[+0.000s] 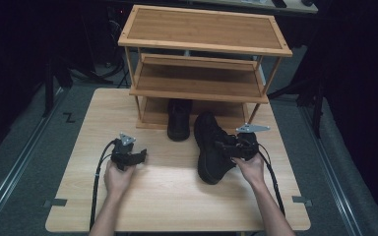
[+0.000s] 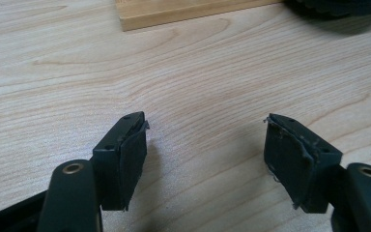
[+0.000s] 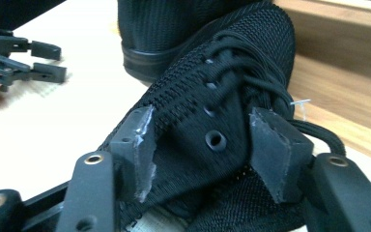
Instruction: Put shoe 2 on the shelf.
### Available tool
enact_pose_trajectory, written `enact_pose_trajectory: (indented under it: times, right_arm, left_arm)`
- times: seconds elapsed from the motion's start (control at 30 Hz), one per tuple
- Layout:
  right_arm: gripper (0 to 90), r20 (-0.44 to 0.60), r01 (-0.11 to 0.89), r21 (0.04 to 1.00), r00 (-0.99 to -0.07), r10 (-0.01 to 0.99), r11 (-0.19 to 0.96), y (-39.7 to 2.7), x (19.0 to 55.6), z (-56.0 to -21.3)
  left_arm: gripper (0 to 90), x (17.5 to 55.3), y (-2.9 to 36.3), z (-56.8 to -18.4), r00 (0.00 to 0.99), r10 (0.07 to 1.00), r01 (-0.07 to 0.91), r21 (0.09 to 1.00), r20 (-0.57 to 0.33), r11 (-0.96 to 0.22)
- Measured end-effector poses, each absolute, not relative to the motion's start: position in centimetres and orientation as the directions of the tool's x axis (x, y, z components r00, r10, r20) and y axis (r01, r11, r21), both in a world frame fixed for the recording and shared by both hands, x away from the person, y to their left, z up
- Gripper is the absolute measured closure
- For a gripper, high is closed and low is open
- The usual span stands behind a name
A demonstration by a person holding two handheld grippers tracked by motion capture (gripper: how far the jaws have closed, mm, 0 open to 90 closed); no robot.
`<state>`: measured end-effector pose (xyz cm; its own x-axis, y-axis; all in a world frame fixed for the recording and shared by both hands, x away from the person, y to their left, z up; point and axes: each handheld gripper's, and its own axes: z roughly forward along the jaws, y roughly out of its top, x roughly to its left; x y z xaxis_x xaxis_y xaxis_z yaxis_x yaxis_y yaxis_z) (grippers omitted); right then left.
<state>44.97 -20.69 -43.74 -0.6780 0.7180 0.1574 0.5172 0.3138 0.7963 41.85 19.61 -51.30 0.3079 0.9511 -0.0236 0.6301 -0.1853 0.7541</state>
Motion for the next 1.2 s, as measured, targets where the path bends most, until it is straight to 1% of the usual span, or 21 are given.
enact_pose_trajectory:
  times: [0.13, 0.2, 0.37, 0.57, 0.63, 0.77, 0.9, 1.0, 1.03, 1.07, 1.13, 1.17, 1.2]
  right_arm:
    - [45.2, 0.129, 0.503, 0.794, -0.688, 0.714, 0.342, -19.5, 44.8, -44.0]
    - [45.9, 0.094, 0.485, 0.792, -0.697, 0.711, 0.372, -18.5, 44.6, -44.1]
    - [45.1, 0.050, 0.462, 0.793, -0.700, 0.713, 0.398, -17.7, 44.3, -44.0]
    - [43.6, 0.081, 0.460, 0.815, -0.692, 0.717, 0.352, -18.1, 43.7, -43.2]
    - [43.3, 0.070, 0.453, 0.821, -0.684, 0.726, 0.347, -18.3, 43.3, -42.7]
    - [41.5, 0.029, 0.458, 0.819, -0.634, 0.773, 0.345, -18.6, 43.1, -42.2]
    - [41.2, 0.039, 0.493, 0.796, -0.621, 0.783, 0.351, -18.7, 43.4, -42.6]
    - [45.7, 0.040, 0.520, 0.770, -0.617, 0.786, 0.370, -18.1, 43.8, -43.4]
    - [45.7, 0.040, 0.520, 0.770, -0.617, 0.786, 0.370, -18.1, 43.8, -43.4]
    - [52.9, 0.041, 0.534, 0.754, -0.620, 0.784, 0.382, -17.8, 44.1, -44.0]
    - [58.4, 0.061, 0.553, 0.737, -0.628, 0.776, 0.389, -17.5, 44.5, -44.7]
    - [58.4, 0.061, 0.553, 0.737, -0.628, 0.776, 0.389, -17.5, 44.5, -44.7]
    - [62.7, 0.073, 0.574, 0.718, -0.624, 0.778, 0.393, -17.1, 44.8, -45.3]
  left_arm:
    - [32.2, 41.9, 19.6, -51.3, 0.308, 0.951, 0.630, 0.754, -0.023, -0.186]
    - [32.2, 41.8, 19.6, -51.3, 0.308, 0.951, 0.630, 0.754, -0.023, -0.186]
    - [32.2, 41.8, 19.6, -51.3, 0.308, 0.951, 0.630, 0.754, -0.023, -0.186]
    - [32.1, 41.8, 19.6, -51.3, 0.308, 0.951, 0.630, 0.754, -0.023, -0.186]
    - [32.1, 41.9, 19.6, -51.3, 0.308, 0.951, 0.630, 0.754, -0.023, -0.186]
    - [32.0, 41.9, 19.6, -51.3, 0.308, 0.951, 0.630, 0.754, -0.024, -0.184]
    - [32.0, 41.9, 19.6, -51.3, 0.308, 0.951, 0.630, 0.755, -0.025, -0.184]
    - [32.0, 41.9, 19.6, -51.3, 0.308, 0.951, 0.630, 0.755, -0.026, -0.184]
    - [32.0, 41.9, 19.6, -51.3, 0.308, 0.951, 0.630, 0.755, -0.026, -0.184]
    - [32.0, 41.9, 19.6, -51.3, 0.308, 0.951, 0.630, 0.755, -0.025, -0.184]
    - [32.0, 41.8, 19.6, -51.3, 0.309, 0.951, 0.630, 0.754, -0.023, -0.186]
    - [32.0, 41.8, 19.6, -51.3, 0.309, 0.951, 0.630, 0.754, -0.023, -0.186]
    - [32.0, 41.8, 19.6, -51.3, 0.308, 0.951, 0.630, 0.754, -0.024, -0.185]
